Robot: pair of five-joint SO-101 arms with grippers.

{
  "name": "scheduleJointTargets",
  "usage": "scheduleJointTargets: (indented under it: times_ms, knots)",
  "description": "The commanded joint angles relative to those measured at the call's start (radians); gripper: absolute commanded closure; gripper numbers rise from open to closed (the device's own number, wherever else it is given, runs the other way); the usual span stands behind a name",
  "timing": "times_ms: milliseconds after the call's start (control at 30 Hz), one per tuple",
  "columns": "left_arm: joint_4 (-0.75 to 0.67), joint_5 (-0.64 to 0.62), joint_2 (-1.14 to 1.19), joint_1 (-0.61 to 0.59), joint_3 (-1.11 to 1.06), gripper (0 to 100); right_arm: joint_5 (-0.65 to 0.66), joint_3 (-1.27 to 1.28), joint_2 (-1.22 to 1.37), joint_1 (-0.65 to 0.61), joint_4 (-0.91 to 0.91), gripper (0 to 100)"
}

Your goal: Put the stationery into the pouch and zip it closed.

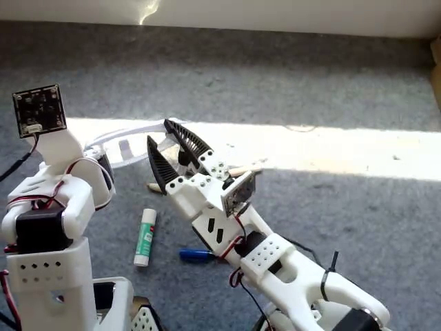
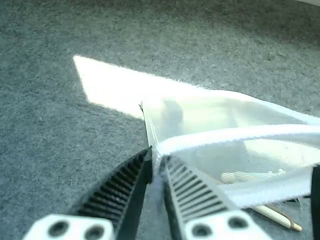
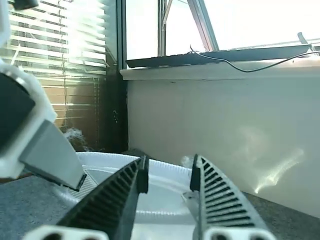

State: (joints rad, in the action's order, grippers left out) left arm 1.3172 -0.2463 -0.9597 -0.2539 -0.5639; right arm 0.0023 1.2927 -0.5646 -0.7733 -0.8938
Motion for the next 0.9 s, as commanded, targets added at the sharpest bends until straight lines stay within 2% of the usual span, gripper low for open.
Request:
scheduleJointTargets:
  times_ms: [0,167,333,433,567,867]
  knots:
    - [-0.018,0.006,-0.021,-0.013,0.001,99,0.000,-0.007,-0.162,0.015,0.148,85.7]
    - [-0.017,0.006,-0.021,-0.013,0.001,99,-0.002,-0.007,-0.409,0.019,0.449,85.7]
    - [-0.012,0.006,-0.021,-0.013,-0.001,99,-0.002,-0.021,-0.622,0.019,0.891,85.7]
    - [-0.012,0.008,-0.021,-0.016,-0.001,99,-0.014,-0.084,-0.700,0.019,1.081,85.7]
    - [-0.018,0.006,-0.021,-0.061,0.001,99,-0.083,-0.211,-0.700,0.019,1.283,85.7]
    - [-0.018,0.006,-0.021,-0.090,0.001,99,-0.100,-0.383,-0.631,0.019,1.771,85.7]
